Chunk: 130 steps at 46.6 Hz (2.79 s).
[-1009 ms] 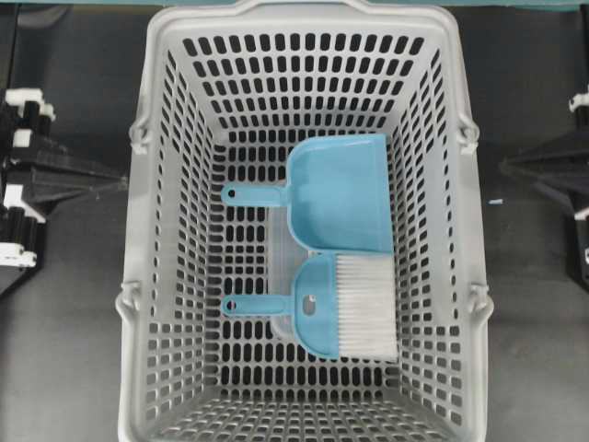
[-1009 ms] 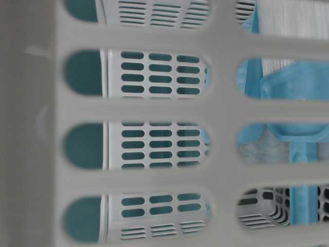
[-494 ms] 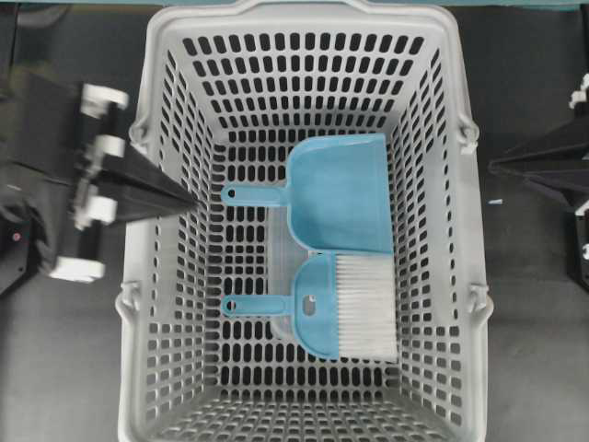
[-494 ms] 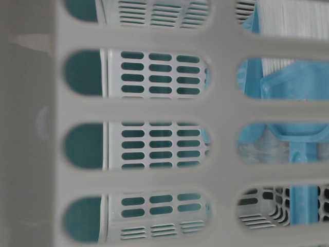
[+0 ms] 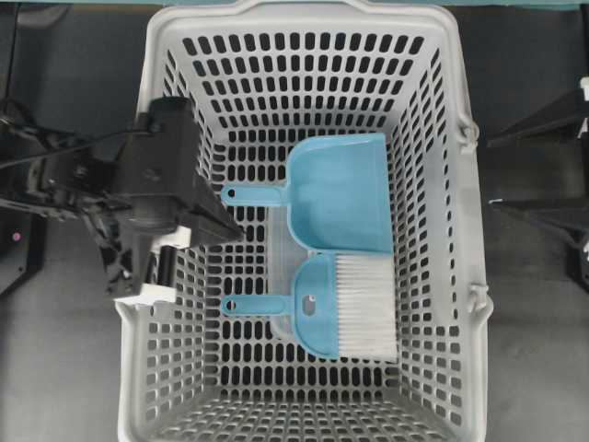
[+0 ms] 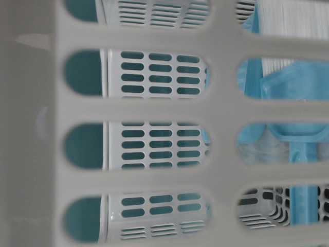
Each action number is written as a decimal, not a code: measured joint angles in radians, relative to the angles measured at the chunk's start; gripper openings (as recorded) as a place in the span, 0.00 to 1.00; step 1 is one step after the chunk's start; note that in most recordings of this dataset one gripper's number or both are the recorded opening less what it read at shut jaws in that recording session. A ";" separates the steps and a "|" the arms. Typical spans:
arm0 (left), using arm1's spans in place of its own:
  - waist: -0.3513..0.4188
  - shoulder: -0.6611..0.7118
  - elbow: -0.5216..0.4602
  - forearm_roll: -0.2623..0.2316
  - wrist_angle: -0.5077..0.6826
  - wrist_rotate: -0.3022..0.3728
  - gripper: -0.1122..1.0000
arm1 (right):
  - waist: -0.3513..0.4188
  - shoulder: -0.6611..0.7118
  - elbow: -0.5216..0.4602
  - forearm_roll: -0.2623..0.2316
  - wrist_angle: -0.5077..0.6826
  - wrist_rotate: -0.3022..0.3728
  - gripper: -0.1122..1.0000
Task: Pick up the hand brush from the shopping basket with the left arm.
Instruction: 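Move the left gripper into the basket toward the blue brush handle, then lower the left gripper over the brush handle and close on it, then lift the gripped blue hand brush upward out of the basket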
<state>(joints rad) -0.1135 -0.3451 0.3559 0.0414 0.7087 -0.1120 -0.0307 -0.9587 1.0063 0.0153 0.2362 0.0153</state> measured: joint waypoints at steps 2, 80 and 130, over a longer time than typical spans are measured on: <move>0.000 0.018 -0.012 0.000 0.018 -0.018 0.11 | 0.000 0.003 0.000 -0.002 0.000 0.002 0.81; -0.112 0.469 0.002 0.000 0.012 -0.166 0.91 | -0.015 0.005 0.081 0.000 -0.143 0.043 0.79; -0.101 0.482 -0.011 0.000 -0.023 -0.164 0.34 | -0.015 0.005 0.104 0.000 -0.179 0.064 0.79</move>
<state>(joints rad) -0.2148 0.1365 0.3451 0.0414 0.6857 -0.2761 -0.0460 -0.9541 1.1106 0.0153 0.0568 0.0798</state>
